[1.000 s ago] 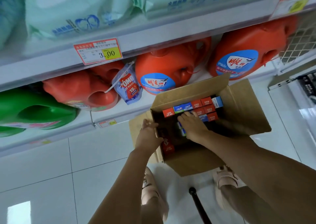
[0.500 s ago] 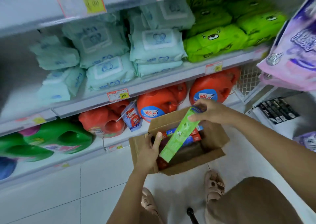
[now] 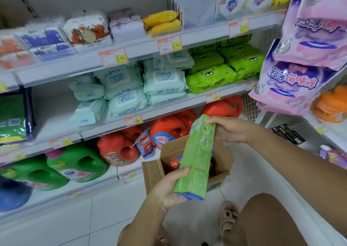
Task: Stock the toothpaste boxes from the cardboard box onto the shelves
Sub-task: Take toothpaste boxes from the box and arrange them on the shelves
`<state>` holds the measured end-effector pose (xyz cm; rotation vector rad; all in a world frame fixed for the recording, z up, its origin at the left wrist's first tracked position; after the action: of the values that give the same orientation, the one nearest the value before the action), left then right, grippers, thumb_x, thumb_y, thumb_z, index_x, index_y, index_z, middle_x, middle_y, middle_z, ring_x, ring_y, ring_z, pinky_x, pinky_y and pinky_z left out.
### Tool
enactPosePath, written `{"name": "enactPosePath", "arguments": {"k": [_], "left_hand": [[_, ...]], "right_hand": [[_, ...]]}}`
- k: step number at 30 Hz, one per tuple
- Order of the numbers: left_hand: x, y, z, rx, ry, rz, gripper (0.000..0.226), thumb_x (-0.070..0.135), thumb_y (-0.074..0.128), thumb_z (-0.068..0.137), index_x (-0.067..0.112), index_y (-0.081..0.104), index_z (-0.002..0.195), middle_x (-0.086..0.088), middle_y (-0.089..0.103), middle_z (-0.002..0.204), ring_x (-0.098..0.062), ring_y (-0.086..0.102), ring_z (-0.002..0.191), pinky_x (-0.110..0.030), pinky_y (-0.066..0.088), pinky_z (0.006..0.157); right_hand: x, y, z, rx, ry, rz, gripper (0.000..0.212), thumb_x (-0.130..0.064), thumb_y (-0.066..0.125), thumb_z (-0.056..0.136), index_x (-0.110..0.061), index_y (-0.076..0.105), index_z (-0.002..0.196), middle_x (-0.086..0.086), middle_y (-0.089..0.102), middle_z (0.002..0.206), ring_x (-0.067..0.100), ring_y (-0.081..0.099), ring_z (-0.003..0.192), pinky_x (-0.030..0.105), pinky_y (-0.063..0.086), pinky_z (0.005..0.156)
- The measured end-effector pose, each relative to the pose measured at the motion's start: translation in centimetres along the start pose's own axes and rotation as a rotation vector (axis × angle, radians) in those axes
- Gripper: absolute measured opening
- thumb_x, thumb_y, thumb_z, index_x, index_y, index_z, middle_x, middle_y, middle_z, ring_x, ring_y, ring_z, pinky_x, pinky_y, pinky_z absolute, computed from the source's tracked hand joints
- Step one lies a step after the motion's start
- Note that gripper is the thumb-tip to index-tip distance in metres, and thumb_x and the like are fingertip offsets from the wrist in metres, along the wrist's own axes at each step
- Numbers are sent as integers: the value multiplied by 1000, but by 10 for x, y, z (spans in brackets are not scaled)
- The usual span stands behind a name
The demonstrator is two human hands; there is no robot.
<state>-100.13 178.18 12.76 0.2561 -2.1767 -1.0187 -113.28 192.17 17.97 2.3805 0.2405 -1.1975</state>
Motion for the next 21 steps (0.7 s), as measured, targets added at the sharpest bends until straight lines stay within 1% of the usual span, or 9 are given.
{"name": "enactPosePath", "arguments": {"k": [2, 4, 6, 8, 12, 15, 17, 19, 21], "left_hand": [[13, 6, -4, 96, 29, 146, 51, 14, 90, 49, 2, 74, 95, -17, 73, 93, -26, 72, 79, -35, 59, 66], [24, 11, -4, 177, 66, 353, 43, 18, 80, 62, 9, 70, 103, -14, 72, 102, -26, 70, 90, -39, 58, 80], [31, 15, -7, 196, 102, 465, 44, 19, 78, 66, 13, 68, 108, -15, 69, 113, -32, 66, 103, -47, 51, 94], [32, 12, -11, 177, 114, 446, 47, 14, 76, 66, 10, 64, 112, -17, 67, 115, -34, 65, 103, -48, 50, 94], [26, 11, -23, 30, 58, 202, 54, 4, 67, 61, 2, 60, 115, -20, 68, 110, -35, 68, 94, -45, 58, 78], [24, 14, -26, -31, 75, 148, 57, 3, 66, 63, 2, 56, 119, -19, 68, 111, -36, 68, 96, -45, 58, 78], [23, 19, -27, -28, 83, 203, 56, 8, 79, 59, 4, 64, 113, -17, 69, 108, -34, 69, 92, -44, 58, 77], [21, 21, -24, 21, 85, 267, 56, 27, 92, 52, 7, 73, 101, -16, 71, 98, -30, 70, 80, -40, 59, 68], [22, 20, -19, 111, 101, 326, 62, 43, 87, 56, 7, 69, 103, -14, 71, 89, -27, 69, 69, -37, 58, 63]], "right_hand": [[7, 8, -9, 107, -73, 9, 29, -22, 59, 91, -5, 61, 114, 7, 73, 97, 15, 70, 85, 26, 57, 70], [23, 22, -17, 146, -127, -88, 31, -25, 62, 88, -9, 64, 116, 7, 73, 103, 19, 70, 91, 29, 57, 74], [39, 36, -26, 152, -167, -126, 30, -20, 67, 86, -10, 66, 113, 9, 72, 107, 22, 70, 94, 30, 57, 74], [46, 38, -33, 202, -195, -60, 22, -13, 66, 86, -8, 68, 107, 10, 73, 102, 21, 71, 88, 28, 57, 68], [42, 30, -44, 227, -215, 82, 6, -11, 62, 88, -9, 66, 93, 9, 71, 83, 17, 71, 70, 25, 55, 56], [42, 31, -45, 195, -221, 128, 19, -14, 64, 84, -6, 63, 101, 18, 69, 98, 24, 71, 81, 30, 57, 62], [45, 34, -44, 174, -218, 203, 41, -19, 67, 77, 0, 60, 113, 25, 64, 115, 32, 68, 97, 37, 59, 73], [48, 36, -45, 144, -211, 317, 55, -19, 64, 77, 3, 52, 127, 27, 59, 123, 35, 65, 104, 41, 58, 77], [55, 35, -46, 105, -197, 439, 56, -20, 59, 81, -1, 49, 133, 25, 60, 124, 31, 68, 97, 38, 59, 71]]}}
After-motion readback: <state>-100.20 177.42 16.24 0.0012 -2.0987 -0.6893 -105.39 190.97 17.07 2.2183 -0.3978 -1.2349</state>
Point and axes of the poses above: each hand's wrist, its own z-axis towards the middle knuckle, its own y-axis out of the palm, x = y × z, the point moved 6 cm from there along z, towards the middle knuckle
